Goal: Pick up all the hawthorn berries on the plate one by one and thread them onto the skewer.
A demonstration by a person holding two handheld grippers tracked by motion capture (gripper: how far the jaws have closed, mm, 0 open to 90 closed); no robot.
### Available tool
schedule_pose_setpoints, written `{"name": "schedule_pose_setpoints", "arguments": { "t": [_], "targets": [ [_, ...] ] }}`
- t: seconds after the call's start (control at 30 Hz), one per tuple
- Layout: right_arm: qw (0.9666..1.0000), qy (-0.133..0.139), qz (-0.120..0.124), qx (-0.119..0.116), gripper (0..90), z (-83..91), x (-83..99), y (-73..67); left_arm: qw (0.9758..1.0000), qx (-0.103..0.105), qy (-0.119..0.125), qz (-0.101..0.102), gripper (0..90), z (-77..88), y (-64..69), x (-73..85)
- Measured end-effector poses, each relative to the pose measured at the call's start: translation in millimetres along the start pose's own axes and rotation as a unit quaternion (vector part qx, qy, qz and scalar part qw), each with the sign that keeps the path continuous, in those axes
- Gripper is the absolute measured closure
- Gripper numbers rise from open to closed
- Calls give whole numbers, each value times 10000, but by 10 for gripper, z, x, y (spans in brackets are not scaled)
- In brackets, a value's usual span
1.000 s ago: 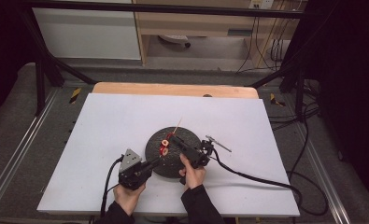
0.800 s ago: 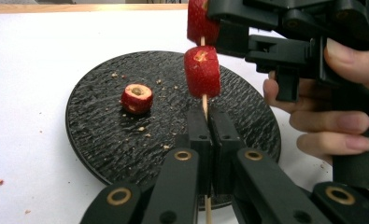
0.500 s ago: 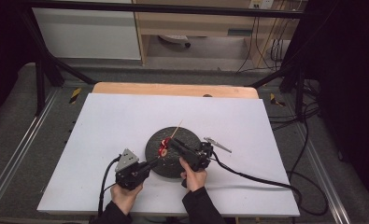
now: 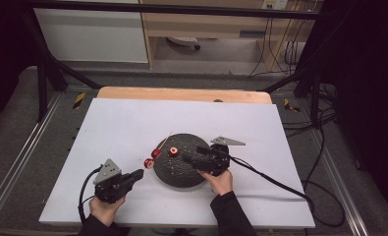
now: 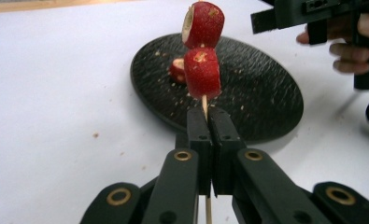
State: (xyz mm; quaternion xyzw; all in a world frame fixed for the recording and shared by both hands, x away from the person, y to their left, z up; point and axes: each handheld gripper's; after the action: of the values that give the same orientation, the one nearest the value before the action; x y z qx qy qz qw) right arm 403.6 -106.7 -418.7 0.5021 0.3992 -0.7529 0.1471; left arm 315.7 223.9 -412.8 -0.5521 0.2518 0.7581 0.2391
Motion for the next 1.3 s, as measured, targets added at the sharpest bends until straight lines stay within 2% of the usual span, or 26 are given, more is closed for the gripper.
{"name": "schedule_pose_setpoints", "arguments": {
  "t": [0.07,0.17,0.23,0.33,0.5,0.57,0.6,0.67,0.73,0.83,0.97,1.07,1.2,1.3],
  "targets": [
    [9992,-215,326,53,160,-18,-36,-3,9999,21,-70,-83,885,28,-29,16],
    [9961,-554,683,40,140,-67,-96,-32,9997,57,-184,-132,885,41,-57,48],
    [9926,-815,904,44,128,-114,-130,-63,9995,60,-265,-181,884,44,-73,72],
    [9852,-1166,1258,67,129,-195,-179,-97,9992,6,-307,-260,885,66,-97,87],
    [9770,-1618,1375,183,142,-362,-244,-83,9990,-46,-351,-264,885,68,-140,100],
    [9719,-1800,1503,216,145,-441,-256,-74,9989,-86,-374,-260,884,57,-162,109],
    [9703,-1876,1508,238,147,-484,-259,-75,9989,-104,-376,-250,885,54,-171,113],
    [9646,-2060,1624,260,153,-569,-270,-73,9989,-134,-380,-234,885,56,-182,117],
    [9614,-2161,1685,245,168,-652,-276,-74,9989,-139,-382,-246,885,58,-182,119],
    [9555,-2367,1744,250,207,-769,-298,-66,9987,-153,-396,-276,885,55,-174,121],
    [9509,-2559,1724,245,267,-905,-339,-68,9986,-178,-403,-281,885,51,-172,128],
    [9448,-2755,1751,274,315,-1002,-347,-56,9984,-178,-420,-320,885,49,-165,131],
    [9426,-2907,1626,221,392,-1110,-320,-14,9982,-190,-445,-358,885,35,-152,139],
    [9429,-2982,1472,172,445,-1164,-294,24,9983,-184,-453,-326,884,31,-156,143]
  ]
}}
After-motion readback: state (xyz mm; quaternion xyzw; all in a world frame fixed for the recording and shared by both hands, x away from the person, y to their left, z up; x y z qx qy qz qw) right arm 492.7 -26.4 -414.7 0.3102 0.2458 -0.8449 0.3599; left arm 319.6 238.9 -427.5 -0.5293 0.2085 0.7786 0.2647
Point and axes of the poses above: each handheld gripper's, and its own axes: z roughly backward along the jaws, x roughly out of its underside, y roughly to its right, and after that the axes turned 13 degrees about y, right-handed
